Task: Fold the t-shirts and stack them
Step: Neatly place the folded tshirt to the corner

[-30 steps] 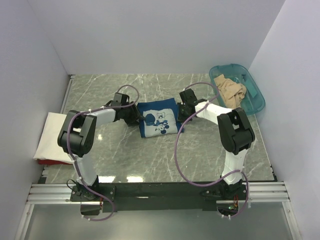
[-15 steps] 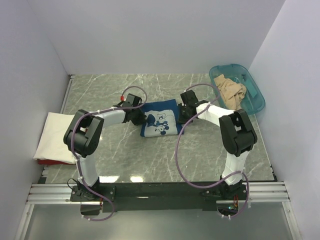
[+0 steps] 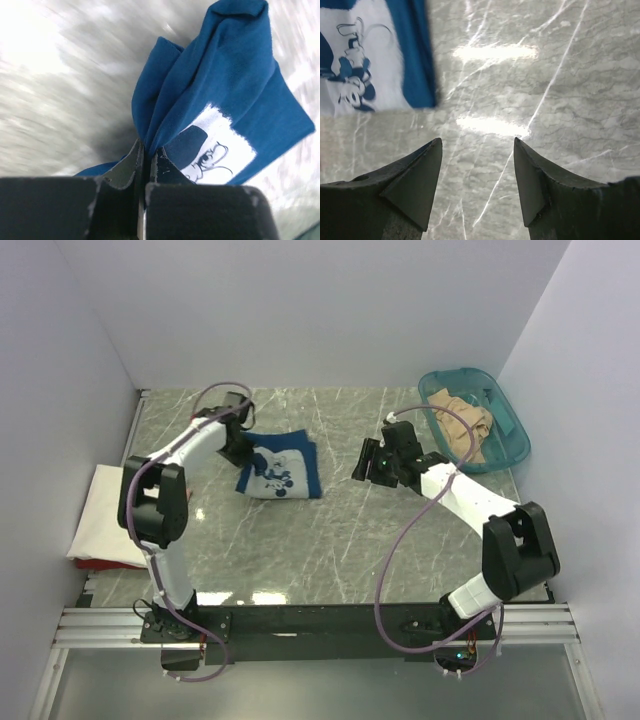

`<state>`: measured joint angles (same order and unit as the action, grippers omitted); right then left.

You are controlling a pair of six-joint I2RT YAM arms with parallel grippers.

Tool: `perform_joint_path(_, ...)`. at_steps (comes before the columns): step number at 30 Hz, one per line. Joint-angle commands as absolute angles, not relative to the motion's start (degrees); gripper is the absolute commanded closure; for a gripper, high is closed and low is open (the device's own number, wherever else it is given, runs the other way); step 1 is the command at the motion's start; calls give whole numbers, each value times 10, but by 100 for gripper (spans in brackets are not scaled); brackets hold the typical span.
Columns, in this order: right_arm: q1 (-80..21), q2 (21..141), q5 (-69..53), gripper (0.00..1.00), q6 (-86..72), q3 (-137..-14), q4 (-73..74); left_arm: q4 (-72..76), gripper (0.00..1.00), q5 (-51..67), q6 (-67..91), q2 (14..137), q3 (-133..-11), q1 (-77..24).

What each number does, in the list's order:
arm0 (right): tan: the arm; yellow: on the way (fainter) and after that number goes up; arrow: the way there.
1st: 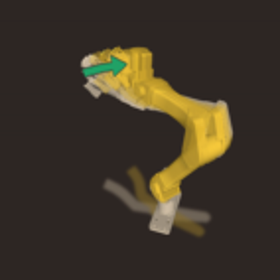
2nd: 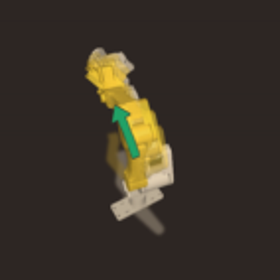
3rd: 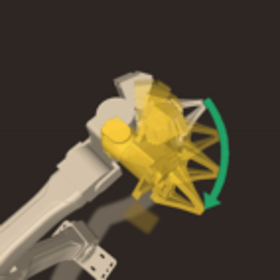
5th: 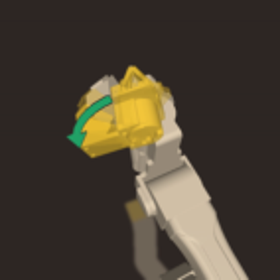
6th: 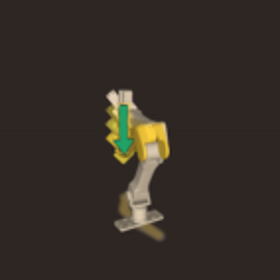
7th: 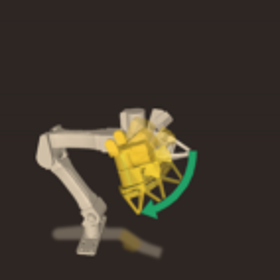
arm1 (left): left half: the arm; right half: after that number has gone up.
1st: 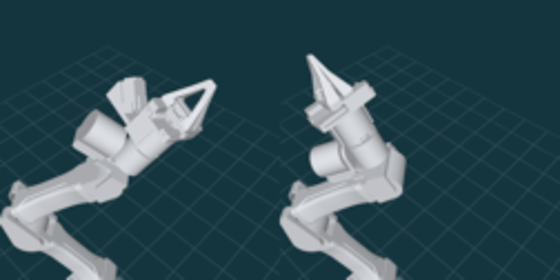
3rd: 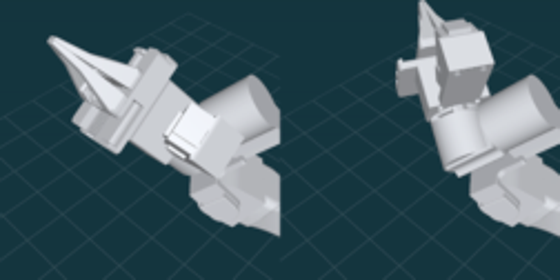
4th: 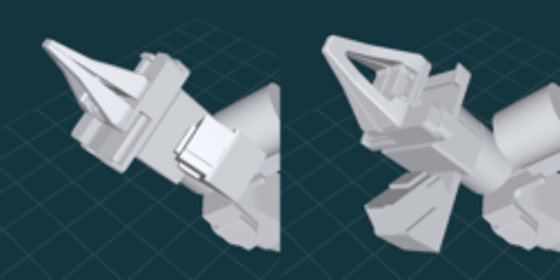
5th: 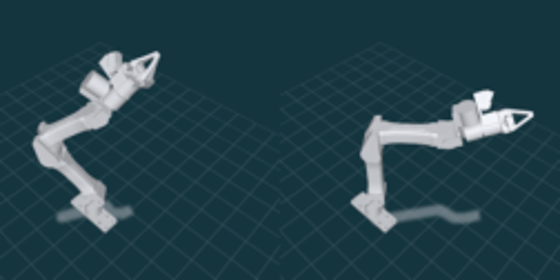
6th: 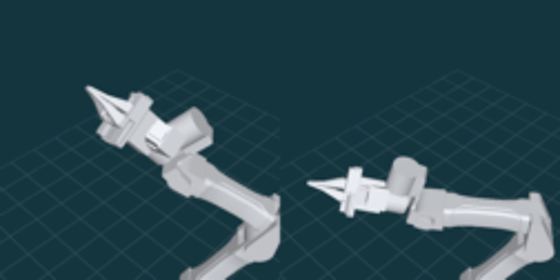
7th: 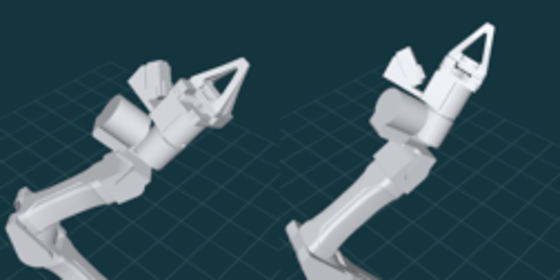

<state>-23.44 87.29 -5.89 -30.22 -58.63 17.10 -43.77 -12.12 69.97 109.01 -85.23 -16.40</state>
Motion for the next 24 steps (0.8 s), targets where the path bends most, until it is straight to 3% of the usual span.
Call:
perform_joint_path(1, -230, 840, -76, 34, -311, -572, 153, -506, 99, -143, 736, 1083, -871, -110)
perform_joint_path(10, -232, 809, -101, 35, -312, -562, 152, -573, 99, -165, 743, 1062, -937, 19)
perform_joint_path(24, -235, 788, -116, 36, -306, -554, 161, -618, 99, -183, 693, 1061, -1078, 105)
